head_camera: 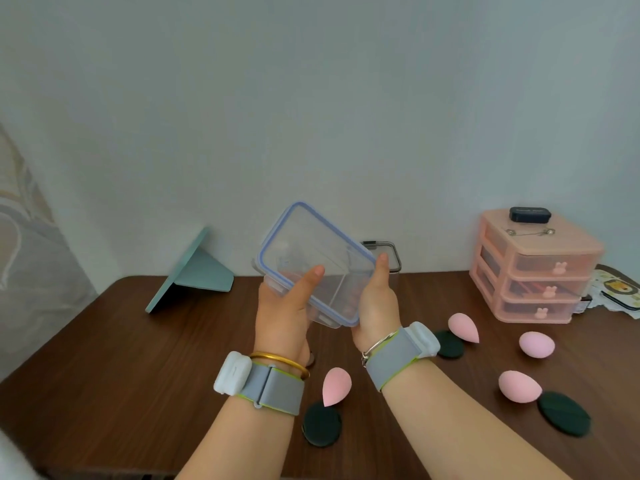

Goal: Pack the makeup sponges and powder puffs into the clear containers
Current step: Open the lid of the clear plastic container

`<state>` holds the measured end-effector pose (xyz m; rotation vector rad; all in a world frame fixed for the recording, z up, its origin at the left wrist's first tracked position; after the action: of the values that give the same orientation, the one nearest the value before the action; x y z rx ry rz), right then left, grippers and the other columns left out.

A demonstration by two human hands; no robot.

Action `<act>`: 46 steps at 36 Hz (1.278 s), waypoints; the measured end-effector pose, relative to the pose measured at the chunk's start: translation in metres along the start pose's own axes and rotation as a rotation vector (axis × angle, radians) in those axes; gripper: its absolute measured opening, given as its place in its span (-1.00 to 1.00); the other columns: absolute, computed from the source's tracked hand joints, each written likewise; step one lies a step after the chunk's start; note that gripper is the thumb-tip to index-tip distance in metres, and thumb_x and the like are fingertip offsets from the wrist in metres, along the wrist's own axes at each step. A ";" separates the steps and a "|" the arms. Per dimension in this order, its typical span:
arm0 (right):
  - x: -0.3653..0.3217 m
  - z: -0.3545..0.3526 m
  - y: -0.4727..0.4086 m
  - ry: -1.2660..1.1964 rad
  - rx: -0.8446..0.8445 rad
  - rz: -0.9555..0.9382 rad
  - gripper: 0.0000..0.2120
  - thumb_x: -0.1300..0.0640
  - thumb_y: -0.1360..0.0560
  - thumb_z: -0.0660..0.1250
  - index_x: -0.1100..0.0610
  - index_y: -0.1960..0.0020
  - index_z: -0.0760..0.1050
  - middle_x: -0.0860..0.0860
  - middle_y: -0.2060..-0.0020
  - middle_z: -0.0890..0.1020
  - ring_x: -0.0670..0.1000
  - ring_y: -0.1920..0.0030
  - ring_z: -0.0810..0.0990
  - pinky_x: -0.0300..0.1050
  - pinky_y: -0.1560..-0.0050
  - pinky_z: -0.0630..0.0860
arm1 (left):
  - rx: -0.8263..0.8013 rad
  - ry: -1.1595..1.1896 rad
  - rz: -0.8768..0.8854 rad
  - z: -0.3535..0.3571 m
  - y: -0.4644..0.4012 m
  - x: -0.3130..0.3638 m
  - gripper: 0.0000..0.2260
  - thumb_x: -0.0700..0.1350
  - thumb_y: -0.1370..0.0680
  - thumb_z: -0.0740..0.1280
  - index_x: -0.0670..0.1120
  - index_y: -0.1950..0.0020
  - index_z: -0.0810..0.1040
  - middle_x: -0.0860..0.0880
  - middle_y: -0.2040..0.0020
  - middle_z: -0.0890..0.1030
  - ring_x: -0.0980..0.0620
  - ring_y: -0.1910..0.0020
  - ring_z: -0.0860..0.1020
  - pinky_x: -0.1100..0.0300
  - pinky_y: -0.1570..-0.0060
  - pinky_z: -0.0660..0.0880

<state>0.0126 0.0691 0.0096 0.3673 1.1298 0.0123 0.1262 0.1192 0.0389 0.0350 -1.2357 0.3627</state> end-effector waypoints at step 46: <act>0.008 0.024 0.020 0.312 -0.196 -0.216 -0.80 -0.02 -0.55 0.29 0.10 0.00 0.58 0.05 0.09 0.65 0.08 0.03 0.62 0.02 -0.02 0.54 | -0.050 0.435 -0.455 -0.075 -0.011 0.005 -0.23 0.46 -0.47 0.08 -0.11 -0.37 0.50 -0.22 -0.23 0.62 -0.25 -0.25 0.56 -0.25 -0.36 0.33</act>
<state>0.0405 0.0827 0.0176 0.0664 1.4596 -0.0101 0.1996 0.1268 0.0204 0.1821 -0.7745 -0.0594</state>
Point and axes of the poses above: each hand's wrist, its own y-axis away from the middle knuckle, its own z-axis out of the palm, x = y × z, the point moved 2 cm from there along -y, towards the middle knuckle
